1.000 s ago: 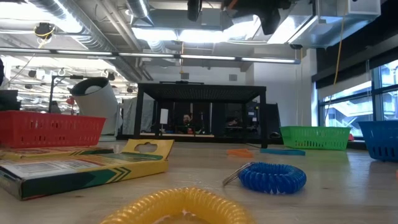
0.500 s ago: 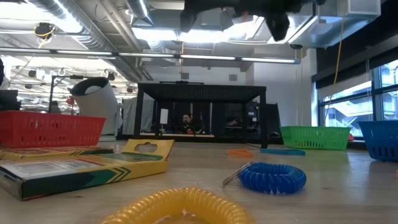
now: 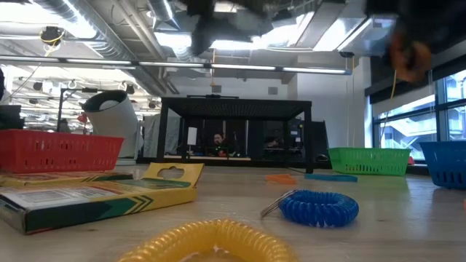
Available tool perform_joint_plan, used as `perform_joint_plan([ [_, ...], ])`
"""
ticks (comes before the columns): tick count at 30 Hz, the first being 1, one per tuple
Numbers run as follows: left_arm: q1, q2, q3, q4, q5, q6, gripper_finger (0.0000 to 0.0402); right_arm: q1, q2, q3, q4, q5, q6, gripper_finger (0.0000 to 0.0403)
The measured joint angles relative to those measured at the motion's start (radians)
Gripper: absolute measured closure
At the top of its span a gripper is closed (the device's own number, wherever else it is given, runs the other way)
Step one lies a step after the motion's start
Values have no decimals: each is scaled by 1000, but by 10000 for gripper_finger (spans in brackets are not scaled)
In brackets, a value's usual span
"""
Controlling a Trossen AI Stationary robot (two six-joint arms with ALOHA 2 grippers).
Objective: Pick & Place Office Desk Supplies
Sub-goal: Put the orange rubber band into the blue bin
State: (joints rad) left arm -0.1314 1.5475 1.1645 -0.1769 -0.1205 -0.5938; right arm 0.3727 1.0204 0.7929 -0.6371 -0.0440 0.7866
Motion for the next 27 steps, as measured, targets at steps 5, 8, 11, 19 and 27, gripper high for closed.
perform_joint_plan([
  [5, -23, 0, 0, -219, -23, -92, 205, 65, -3, -3, -271, -122, 113, 399],
  [8, -42, 0, 0, -320, -33, -146, 207, 109, 10, -26, -353, -133, 173, 399],
  [11, -65, 0, 0, -394, -64, -206, 208, 138, 22, -54, -358, -133, 225, 398],
  [19, -143, 0, 0, -522, -77, -354, 208, 160, 30, -166, -354, -131, 372, 398],
  [27, -278, 0, 0, -752, 56, -567, 215, 160, 31, -185, -354, -77, 403, 364],
])
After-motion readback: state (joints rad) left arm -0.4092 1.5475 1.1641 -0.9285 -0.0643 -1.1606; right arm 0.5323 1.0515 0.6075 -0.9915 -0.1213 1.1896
